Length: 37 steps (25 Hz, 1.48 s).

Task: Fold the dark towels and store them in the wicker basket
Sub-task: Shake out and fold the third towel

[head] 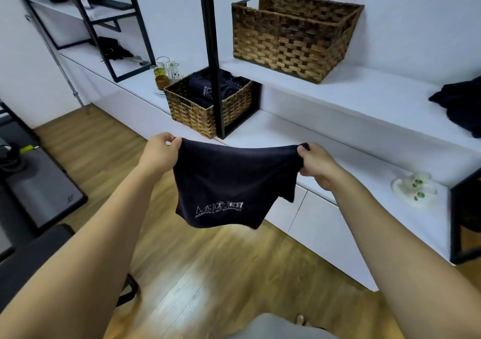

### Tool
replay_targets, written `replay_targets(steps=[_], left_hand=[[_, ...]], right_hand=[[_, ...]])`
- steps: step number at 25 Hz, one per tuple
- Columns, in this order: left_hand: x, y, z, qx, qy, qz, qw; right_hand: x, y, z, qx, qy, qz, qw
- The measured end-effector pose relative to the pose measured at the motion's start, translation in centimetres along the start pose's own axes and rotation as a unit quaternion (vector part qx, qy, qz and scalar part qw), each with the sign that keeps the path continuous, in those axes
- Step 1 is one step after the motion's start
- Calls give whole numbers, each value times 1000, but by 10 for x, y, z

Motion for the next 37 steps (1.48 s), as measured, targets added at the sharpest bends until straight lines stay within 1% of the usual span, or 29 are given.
replay_targets(steps=[2,4,6,7,10,12,13,18,19,22,26,29,31,33,35,37], left_hand=[[-3,0,4,34,-13,-19,999],[-5,-3,6,48,-23,-28,998],[-7,-7,8,34,-29,-16,999],[-7,-9,8,21,-32,-5,999],[-10,-12,9,-17,-38,19,999],[-7,-10,8,-29,-23,29,999],[-6,-9,8,-28,-10,31,999],[-7,-9,-1,-14,47,27,998],[-9,-10,-4,-13,56,28,998],[-10,-14,-10,-11,76,33,996],[-7,-15,-9,20,96,30,995],[-5,-18,-9,40,97,19,994],[-3,-21,-10,60,93,2,994],[0,-23,-10,78,78,-14,994],[1,-24,-9,107,63,-32,992],[0,-28,-10,178,47,-57,981]], right_hand=[[-2,6,-1,-89,-54,23,994],[-3,14,1,-118,-90,32,988],[1,19,3,-68,-87,18,994],[2,20,3,-28,-72,1,997],[-4,19,0,110,19,-48,993],[-8,17,-1,147,51,-48,987],[-8,14,0,143,53,-41,987],[-3,9,6,31,-32,19,999],[-3,9,7,19,-38,28,999],[-1,9,6,6,-11,40,999],[-1,15,8,-18,14,73,997],[-6,20,7,-72,32,110,991],[-10,24,5,-125,51,143,980],[-12,27,3,-198,79,171,962],[-12,24,-1,-296,109,190,930],[-6,16,-3,-386,100,205,894]])
Point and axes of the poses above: each hand's wrist, its own x-axis towards the middle knuckle, its own z-axis out of the back of the hand, y = z × x, the point moved 5 cm from there along x, towards the middle knuckle, and after that the axes turned 4 degrees about -x, right-handed, at the moved point
